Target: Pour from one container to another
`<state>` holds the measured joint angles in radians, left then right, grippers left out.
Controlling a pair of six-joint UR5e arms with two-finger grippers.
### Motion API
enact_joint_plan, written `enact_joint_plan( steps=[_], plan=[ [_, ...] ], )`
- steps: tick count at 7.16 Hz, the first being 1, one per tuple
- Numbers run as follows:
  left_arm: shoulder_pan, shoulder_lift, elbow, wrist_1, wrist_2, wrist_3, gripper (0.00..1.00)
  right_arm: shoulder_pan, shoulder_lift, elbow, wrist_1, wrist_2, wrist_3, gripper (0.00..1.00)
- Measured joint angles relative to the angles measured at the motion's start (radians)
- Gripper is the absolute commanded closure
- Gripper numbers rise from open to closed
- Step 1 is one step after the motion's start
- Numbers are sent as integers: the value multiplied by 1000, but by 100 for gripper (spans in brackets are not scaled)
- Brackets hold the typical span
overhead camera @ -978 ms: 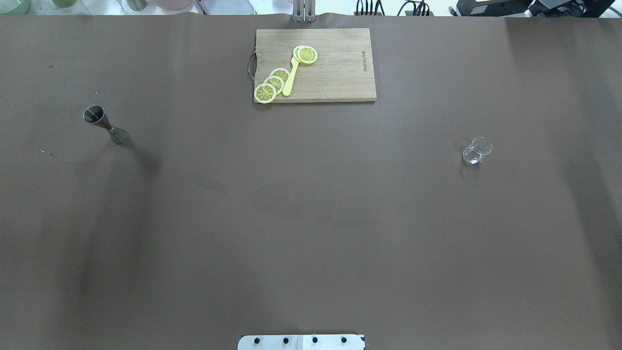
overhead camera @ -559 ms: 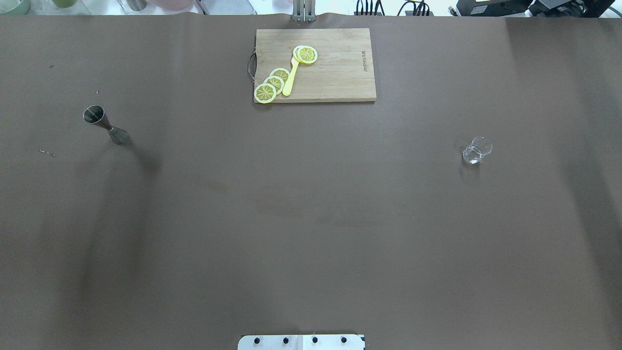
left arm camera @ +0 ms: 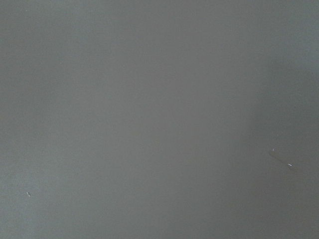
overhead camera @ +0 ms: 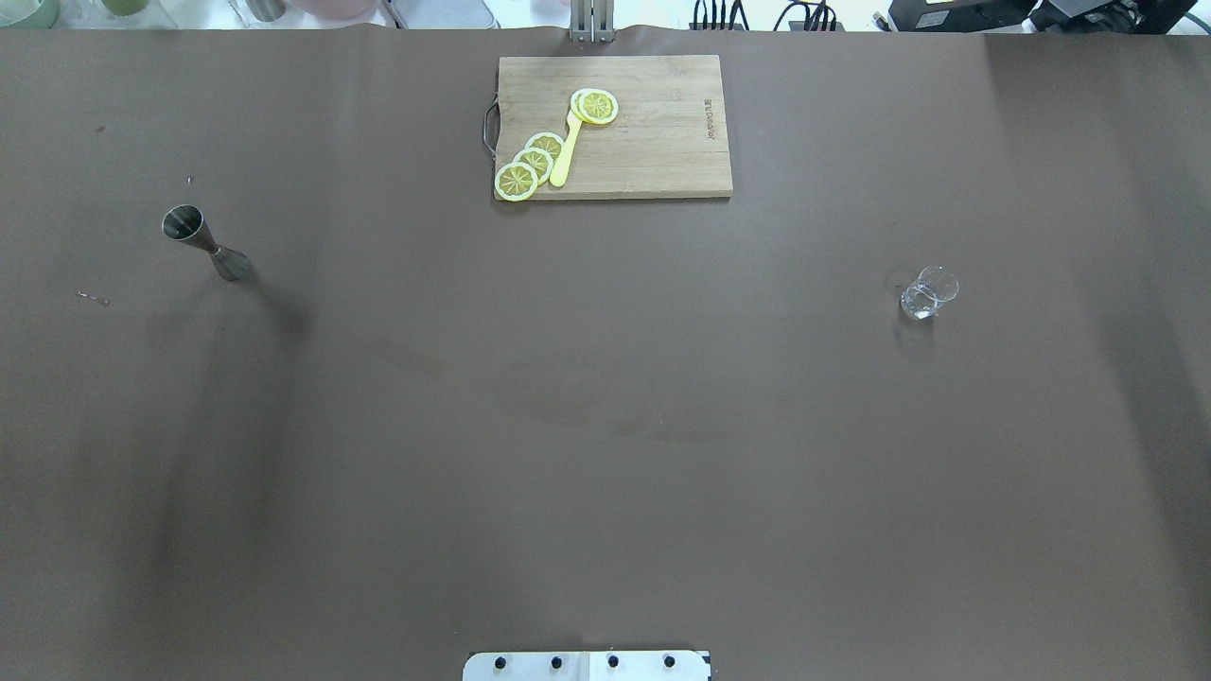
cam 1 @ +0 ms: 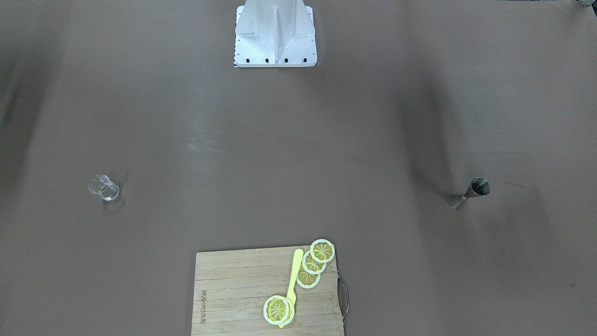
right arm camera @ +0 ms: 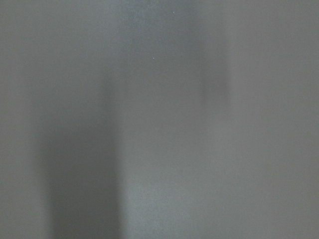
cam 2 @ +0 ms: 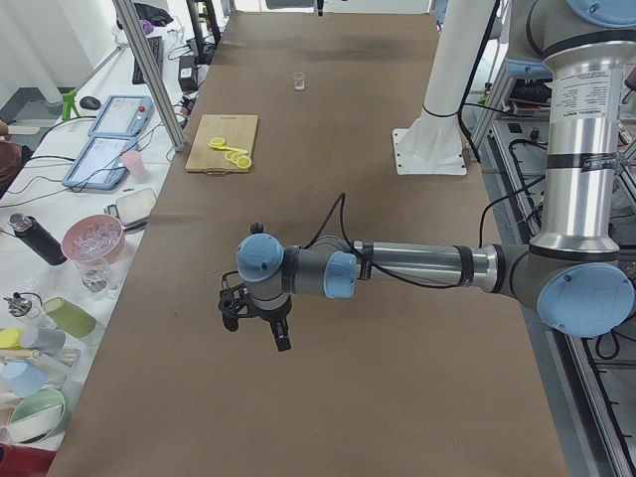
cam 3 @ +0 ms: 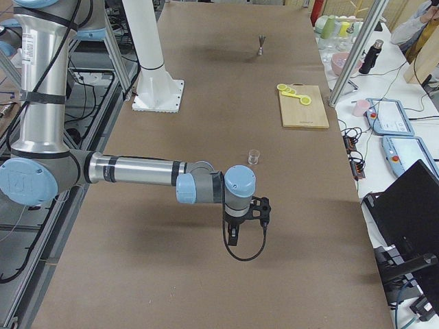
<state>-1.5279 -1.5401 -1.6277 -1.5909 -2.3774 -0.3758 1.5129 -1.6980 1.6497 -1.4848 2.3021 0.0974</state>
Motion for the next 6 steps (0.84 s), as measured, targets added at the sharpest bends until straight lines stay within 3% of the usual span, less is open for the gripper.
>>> enact_joint_plan(
  steps=[4, 6],
  plan=[
    [1, -16, 32, -3, 0, 0, 0, 1, -5, -5, 4, -9, 2, 0],
    [1, -31, 46, -1, -20, 1, 0, 0, -11, -34, 82, 11, 5, 0]
  ],
)
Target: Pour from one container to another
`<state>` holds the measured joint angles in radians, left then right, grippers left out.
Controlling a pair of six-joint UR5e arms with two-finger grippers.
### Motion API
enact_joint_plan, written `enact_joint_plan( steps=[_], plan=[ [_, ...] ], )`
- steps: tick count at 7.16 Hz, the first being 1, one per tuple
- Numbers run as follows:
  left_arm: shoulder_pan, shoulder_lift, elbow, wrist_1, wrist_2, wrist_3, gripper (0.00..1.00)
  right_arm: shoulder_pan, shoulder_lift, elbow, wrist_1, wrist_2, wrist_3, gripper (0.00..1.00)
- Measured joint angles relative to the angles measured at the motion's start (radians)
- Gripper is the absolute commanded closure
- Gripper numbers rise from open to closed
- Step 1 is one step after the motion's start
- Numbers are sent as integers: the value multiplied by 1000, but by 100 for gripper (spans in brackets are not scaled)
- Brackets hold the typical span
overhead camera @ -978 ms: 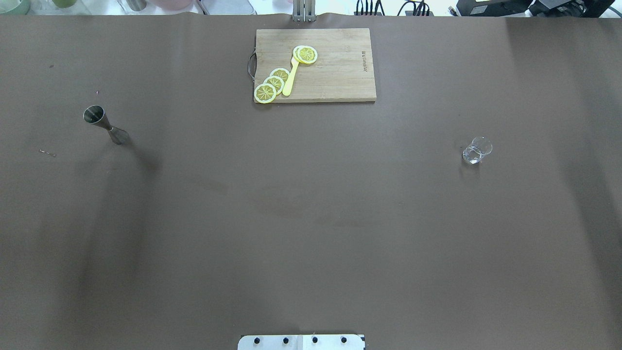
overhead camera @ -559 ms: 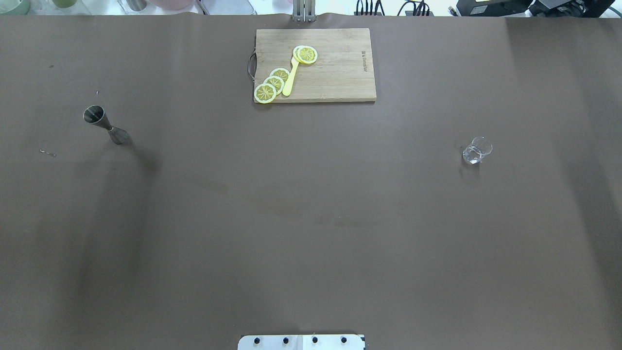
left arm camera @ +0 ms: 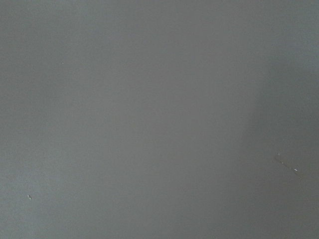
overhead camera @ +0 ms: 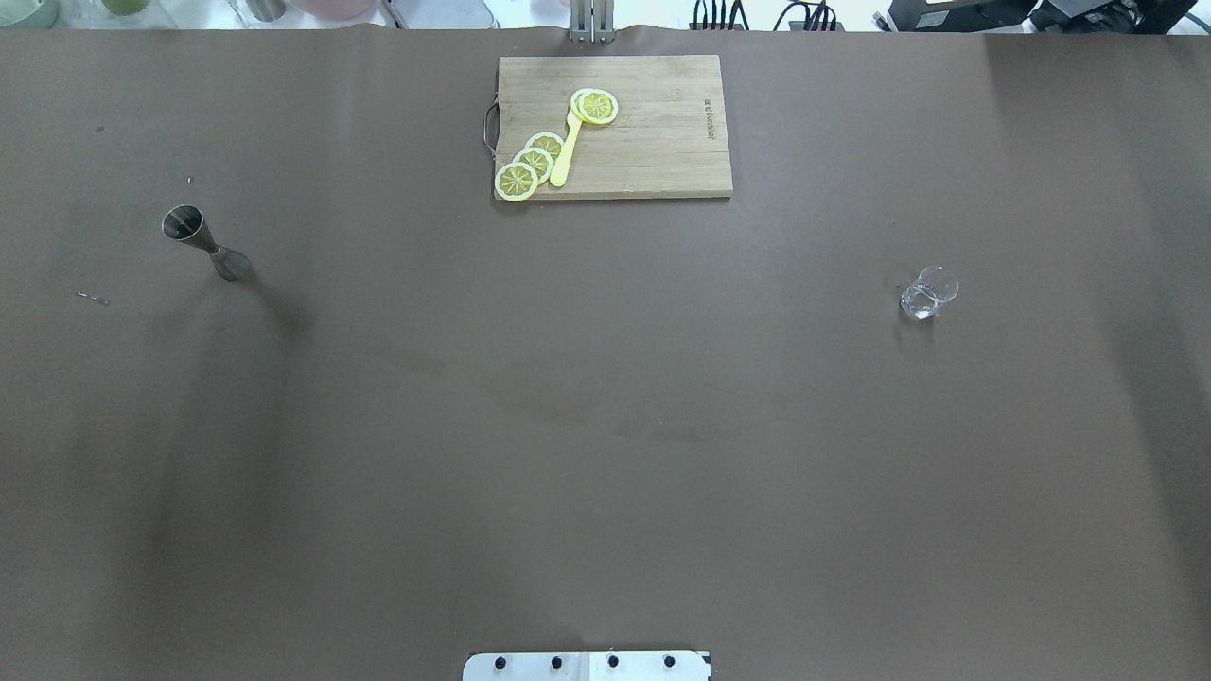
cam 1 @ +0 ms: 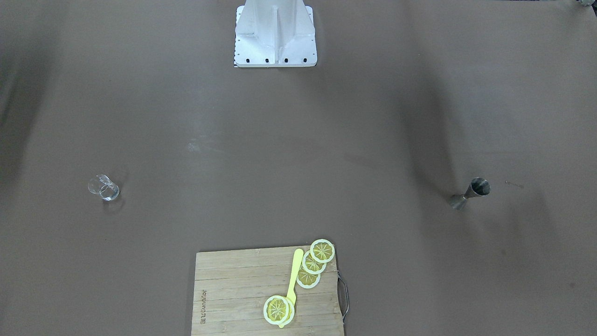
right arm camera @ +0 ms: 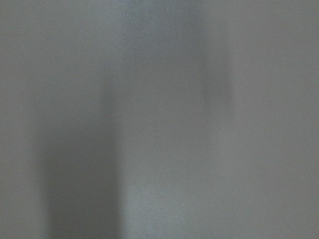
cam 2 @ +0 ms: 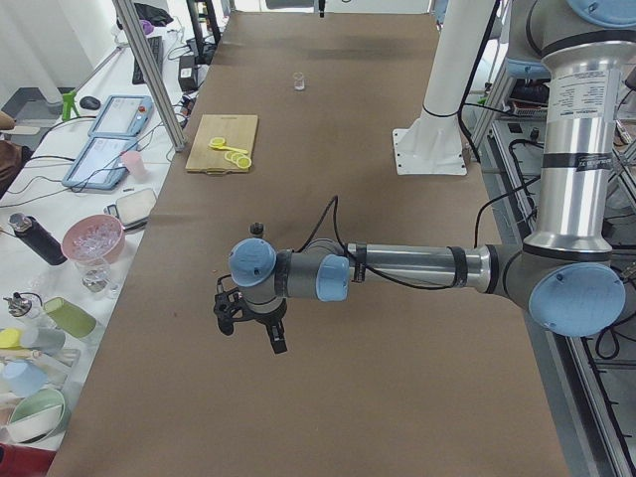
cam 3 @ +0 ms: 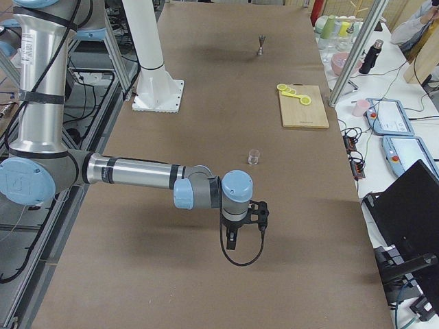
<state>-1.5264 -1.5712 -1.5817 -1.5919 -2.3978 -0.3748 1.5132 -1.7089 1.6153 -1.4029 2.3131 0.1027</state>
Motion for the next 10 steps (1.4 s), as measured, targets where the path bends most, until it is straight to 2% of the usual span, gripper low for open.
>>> enact_joint_plan(
  steps=[3, 5, 7, 10],
  plan=[
    [24, -30, 14, 2, -14, -1, 0, -2, -1, -99, 210, 60, 6, 0],
    [55, -58, 20, 6, -15, -19, 0, -6, 8, -114, 247, 108, 4, 0],
    [89, -100, 48, 5, -14, -114, 0, -13, 22, -113, 267, 126, -4, 0],
    [139, -187, 58, 14, -28, -192, 0, -92, 35, -110, 326, 149, -20, 0]
  ],
)
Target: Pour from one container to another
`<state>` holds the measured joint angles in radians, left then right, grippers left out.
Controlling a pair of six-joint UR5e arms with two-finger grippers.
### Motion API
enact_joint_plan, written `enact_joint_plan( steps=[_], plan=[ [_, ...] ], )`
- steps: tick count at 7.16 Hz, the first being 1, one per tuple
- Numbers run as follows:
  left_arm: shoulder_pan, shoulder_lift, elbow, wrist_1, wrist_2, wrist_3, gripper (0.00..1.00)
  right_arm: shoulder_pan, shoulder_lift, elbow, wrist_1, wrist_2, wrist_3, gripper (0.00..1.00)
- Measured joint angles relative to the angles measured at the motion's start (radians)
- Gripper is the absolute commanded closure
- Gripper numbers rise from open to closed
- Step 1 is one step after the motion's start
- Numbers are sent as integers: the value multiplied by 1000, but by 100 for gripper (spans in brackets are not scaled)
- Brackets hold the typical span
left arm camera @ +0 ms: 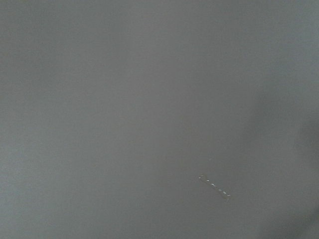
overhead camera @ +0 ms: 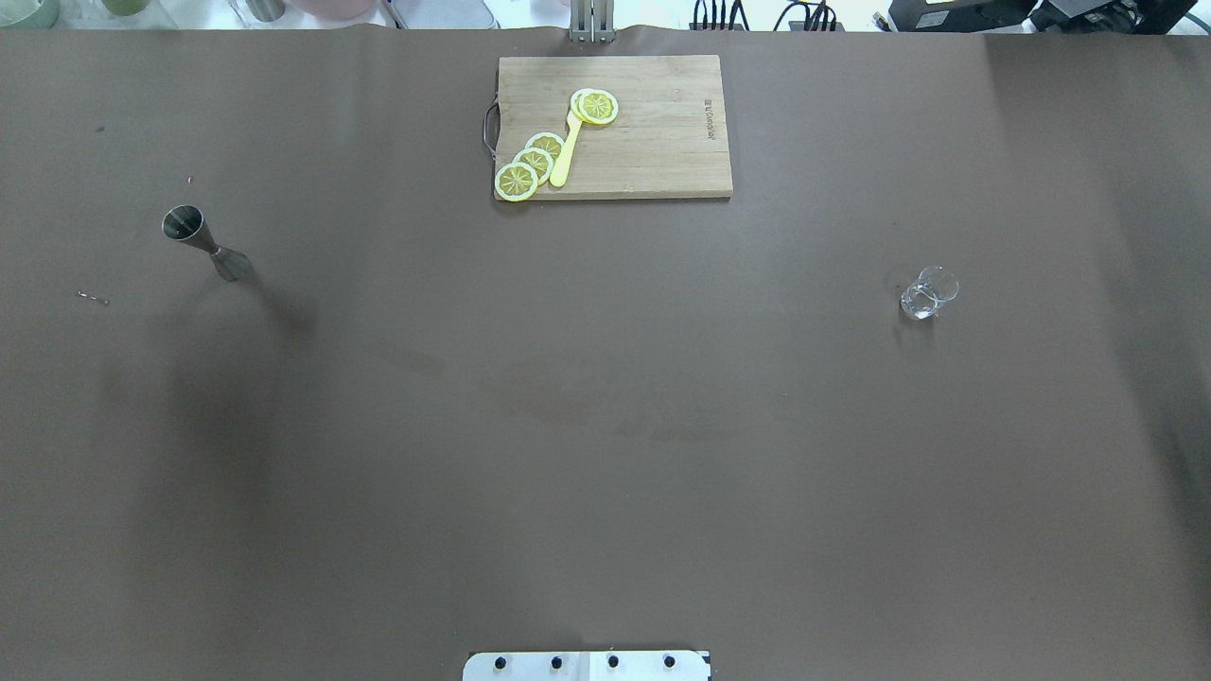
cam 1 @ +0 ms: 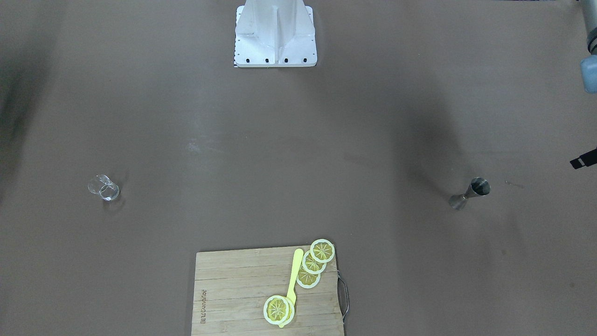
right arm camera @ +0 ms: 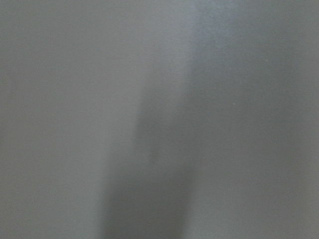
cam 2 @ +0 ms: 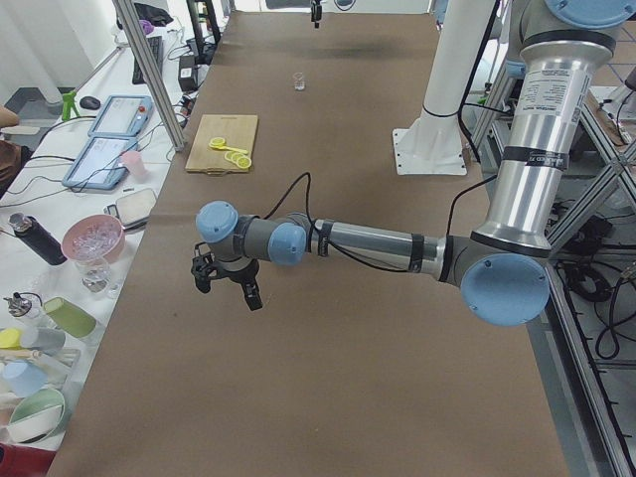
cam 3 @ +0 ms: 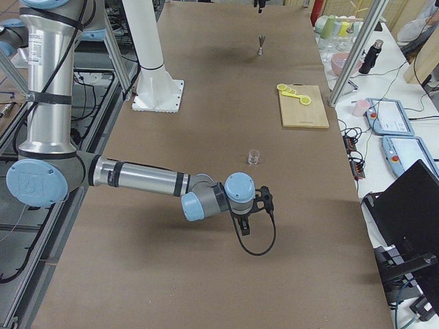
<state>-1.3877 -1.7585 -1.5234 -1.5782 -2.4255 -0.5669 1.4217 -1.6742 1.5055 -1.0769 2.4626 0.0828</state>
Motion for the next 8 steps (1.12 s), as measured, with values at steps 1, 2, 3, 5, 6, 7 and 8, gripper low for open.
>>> enact_joint_plan(
  steps=[1, 2, 3, 5, 6, 7, 8],
  plan=[
    [3, -11, -32, 31, -20, -9, 1, -9, 9, -12, 13, 34, -5, 0],
    [9, -17, -75, 91, -32, -14, 1, -12, 21, -17, 19, 59, -10, 0],
    [20, -21, -122, 135, -37, -18, 1, -13, 30, -16, 22, 75, -11, 0],
    [54, -32, -204, 162, -37, -131, 1, -14, 39, -13, 52, 97, -7, 0],
    [76, -44, -238, 168, -34, -199, 1, -15, 46, -14, 84, 112, -2, 0],
    [106, -55, -273, 178, -32, -254, 1, -16, 62, -10, 100, 117, 0, 0],
    [144, -63, -320, 205, -13, -301, 1, -18, 89, -5, 105, 116, 1, 0]
  ],
)
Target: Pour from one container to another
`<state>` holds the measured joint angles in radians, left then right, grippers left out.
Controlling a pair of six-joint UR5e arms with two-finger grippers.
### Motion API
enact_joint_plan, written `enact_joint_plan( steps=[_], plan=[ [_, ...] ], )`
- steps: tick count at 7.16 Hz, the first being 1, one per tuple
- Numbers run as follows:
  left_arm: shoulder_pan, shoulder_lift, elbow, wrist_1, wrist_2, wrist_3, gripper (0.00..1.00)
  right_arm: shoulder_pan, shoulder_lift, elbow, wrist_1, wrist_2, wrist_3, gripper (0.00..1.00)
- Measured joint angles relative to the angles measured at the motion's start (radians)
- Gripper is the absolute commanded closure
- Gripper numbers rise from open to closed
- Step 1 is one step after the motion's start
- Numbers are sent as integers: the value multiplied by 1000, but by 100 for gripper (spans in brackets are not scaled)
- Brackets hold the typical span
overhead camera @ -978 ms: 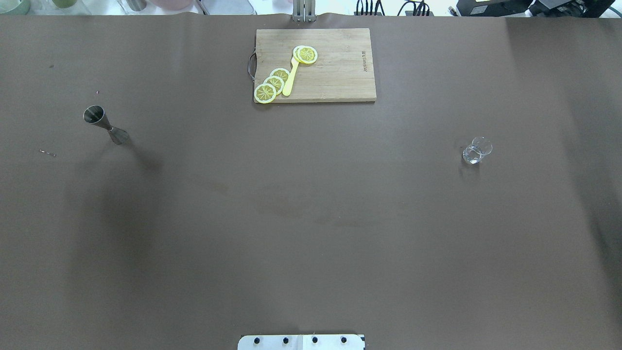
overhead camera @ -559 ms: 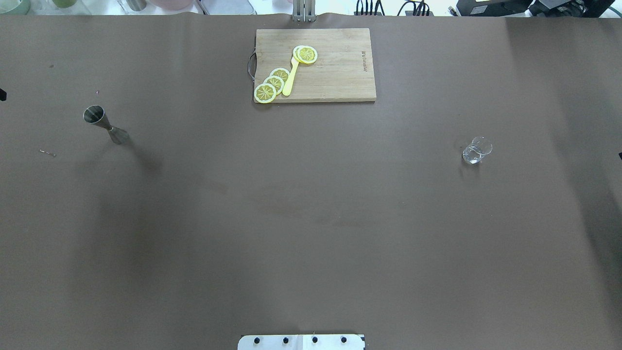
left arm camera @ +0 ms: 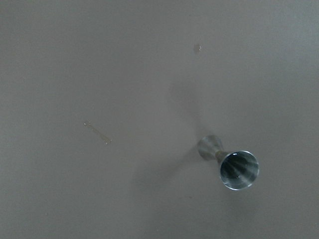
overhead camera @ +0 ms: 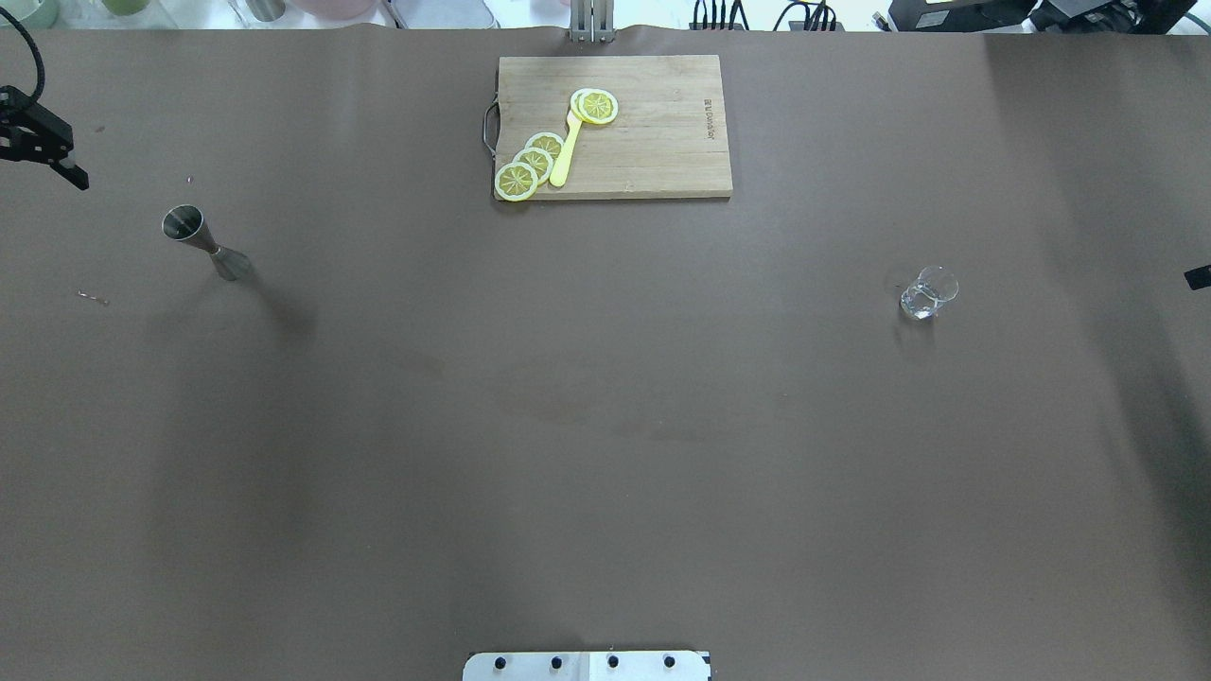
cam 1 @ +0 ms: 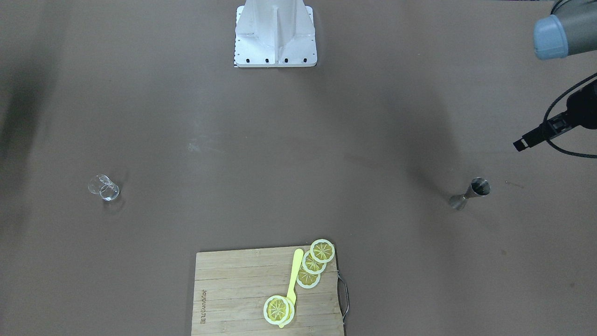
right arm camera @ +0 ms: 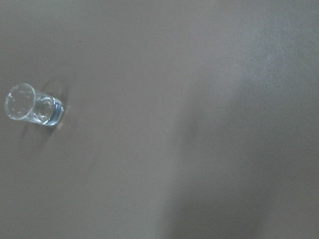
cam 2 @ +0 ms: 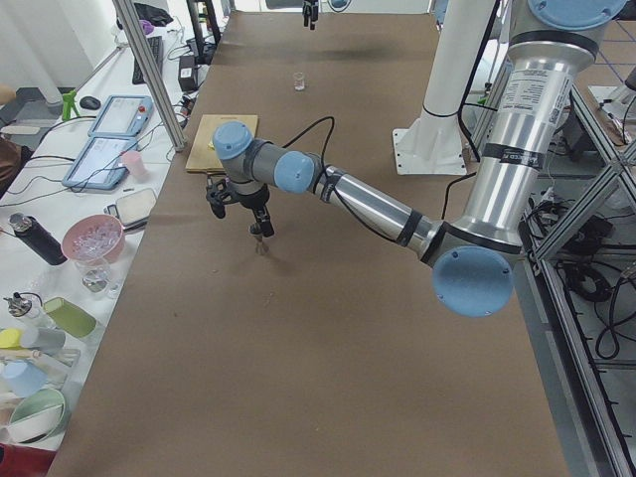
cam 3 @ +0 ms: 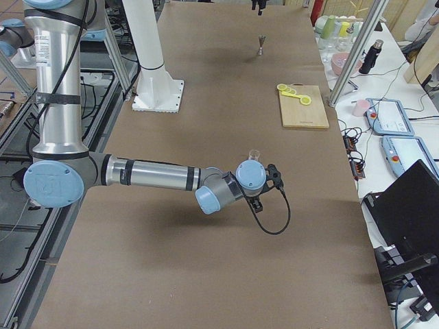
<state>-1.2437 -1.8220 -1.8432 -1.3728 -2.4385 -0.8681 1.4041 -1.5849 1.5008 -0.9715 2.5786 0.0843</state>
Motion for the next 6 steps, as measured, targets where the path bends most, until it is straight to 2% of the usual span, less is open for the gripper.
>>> enact_joint_plan(
  steps=[2, 6],
  plan=[
    [84, -1, -93, 64, 75, -49, 1, -18, 50, 26, 1, -44, 31, 0],
    [153, 17, -160, 51, 136, -138, 1, -137, 63, 159, 13, -234, 230, 0]
  ],
)
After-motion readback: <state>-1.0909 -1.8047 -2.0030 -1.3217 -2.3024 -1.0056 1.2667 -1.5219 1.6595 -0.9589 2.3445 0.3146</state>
